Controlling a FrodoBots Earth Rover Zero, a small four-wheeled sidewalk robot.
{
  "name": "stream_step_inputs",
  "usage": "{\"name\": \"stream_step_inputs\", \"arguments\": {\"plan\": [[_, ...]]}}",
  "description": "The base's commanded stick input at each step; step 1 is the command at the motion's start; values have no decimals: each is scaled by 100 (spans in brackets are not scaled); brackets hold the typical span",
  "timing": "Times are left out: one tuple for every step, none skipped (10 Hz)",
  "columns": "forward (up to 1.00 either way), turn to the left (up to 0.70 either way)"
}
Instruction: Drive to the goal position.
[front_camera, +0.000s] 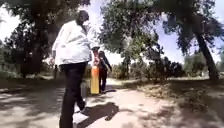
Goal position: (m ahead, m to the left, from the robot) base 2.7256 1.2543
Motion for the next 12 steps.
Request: {"name": "stream_step_inputs", "arguments": {"plan": [[70, -1], [70, -1], [70, -1], [70, -1], [70, -1], [70, -1], [70, -1], [70, -1], [70, -1], [70, -1], [70, -1], [70, -1]]}}
